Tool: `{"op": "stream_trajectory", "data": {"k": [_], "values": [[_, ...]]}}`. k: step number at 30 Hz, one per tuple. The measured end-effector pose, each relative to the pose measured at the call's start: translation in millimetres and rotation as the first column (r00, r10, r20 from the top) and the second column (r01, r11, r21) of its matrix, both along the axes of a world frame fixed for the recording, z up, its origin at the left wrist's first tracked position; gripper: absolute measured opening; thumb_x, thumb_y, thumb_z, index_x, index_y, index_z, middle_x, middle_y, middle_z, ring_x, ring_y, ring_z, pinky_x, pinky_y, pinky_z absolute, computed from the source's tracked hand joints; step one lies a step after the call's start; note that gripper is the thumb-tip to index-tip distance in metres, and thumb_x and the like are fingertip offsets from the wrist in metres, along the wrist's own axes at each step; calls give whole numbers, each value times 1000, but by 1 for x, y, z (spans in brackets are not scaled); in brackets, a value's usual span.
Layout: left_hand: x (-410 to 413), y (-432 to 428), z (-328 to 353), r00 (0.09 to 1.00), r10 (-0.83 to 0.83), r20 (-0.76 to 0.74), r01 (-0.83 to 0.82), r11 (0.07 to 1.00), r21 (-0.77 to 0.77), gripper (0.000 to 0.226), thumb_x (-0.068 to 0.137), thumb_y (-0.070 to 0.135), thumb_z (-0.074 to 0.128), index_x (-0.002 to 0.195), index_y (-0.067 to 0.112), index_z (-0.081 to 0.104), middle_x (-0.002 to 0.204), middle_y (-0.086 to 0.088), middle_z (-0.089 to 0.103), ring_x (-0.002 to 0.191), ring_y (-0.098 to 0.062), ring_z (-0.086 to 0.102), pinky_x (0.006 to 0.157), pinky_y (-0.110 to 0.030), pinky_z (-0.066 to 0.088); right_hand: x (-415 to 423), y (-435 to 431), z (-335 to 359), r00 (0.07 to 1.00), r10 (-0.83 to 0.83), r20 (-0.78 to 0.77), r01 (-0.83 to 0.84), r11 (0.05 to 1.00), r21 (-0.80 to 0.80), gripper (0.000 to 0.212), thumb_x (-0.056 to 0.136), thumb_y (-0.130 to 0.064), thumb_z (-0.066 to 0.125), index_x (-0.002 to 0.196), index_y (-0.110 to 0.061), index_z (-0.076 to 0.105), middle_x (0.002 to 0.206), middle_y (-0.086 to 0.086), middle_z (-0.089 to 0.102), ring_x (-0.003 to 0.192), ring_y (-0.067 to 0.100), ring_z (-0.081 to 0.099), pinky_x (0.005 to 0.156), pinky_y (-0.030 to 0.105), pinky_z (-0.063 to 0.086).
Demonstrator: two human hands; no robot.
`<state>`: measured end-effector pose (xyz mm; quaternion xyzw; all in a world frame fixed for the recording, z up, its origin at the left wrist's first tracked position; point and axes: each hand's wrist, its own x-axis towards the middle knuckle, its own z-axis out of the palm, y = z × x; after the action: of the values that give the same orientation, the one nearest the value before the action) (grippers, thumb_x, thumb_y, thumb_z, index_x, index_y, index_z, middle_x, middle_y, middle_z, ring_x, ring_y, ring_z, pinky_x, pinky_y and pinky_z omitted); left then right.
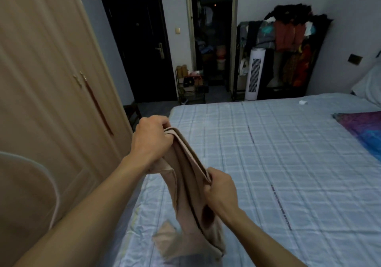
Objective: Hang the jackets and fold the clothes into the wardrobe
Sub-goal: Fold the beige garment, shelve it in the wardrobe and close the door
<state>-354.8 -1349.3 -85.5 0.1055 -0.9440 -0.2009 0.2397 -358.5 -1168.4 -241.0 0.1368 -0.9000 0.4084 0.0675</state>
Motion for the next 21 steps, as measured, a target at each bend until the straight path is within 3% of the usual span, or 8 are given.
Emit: {"op": "stream_trajectory", "data": {"k": [2,5,8,13,21], "values": [[16,-6,5,1000,-8,-15,8,1000,1,15,70,18,59,77,27,69,75,0,67,76,-26,63,69,-42,57,3,16,8,996,-62,-68,63,998,18,1,72,-17,56,73,-17,55,71,1,61,70,27,59,57,32,40],[42,-14,12,999,-15,-50,16,1000,13,15,74,18,60,80,29,69,79,1,67,79,-26,63,69,-43,56,5,35,34,980,-110,-165,119,992,46,17,70,-19,48,77,-17,63,76,4,66,75,29,62,61,36,45],[70,-26,19,995,-3,-99,6,999,38,13,77,18,61,82,28,68,79,2,67,79,-25,63,69,-43,56,15,43,69,959,-149,-240,171,983,73,15,75,-11,55,82,-18,67,81,5,68,79,29,63,66,37,49],[117,-53,16,979,30,-204,-13,996,83,18,78,10,59,81,26,67,76,1,67,75,-26,62,64,-43,54,54,40,118,920,-115,-374,176,975,133,20,76,-5,58,84,-18,69,82,5,68,77,26,63,68,38,51],[156,-60,15,956,-118,-270,90,989,-114,18,83,6,61,92,21,64,91,-3,60,81,-29,58,66,-45,50,114,64,160,864,-158,-478,237,965,110,23,73,-1,59,86,-16,70,83,5,68,77,23,61,69,38,50]]}}
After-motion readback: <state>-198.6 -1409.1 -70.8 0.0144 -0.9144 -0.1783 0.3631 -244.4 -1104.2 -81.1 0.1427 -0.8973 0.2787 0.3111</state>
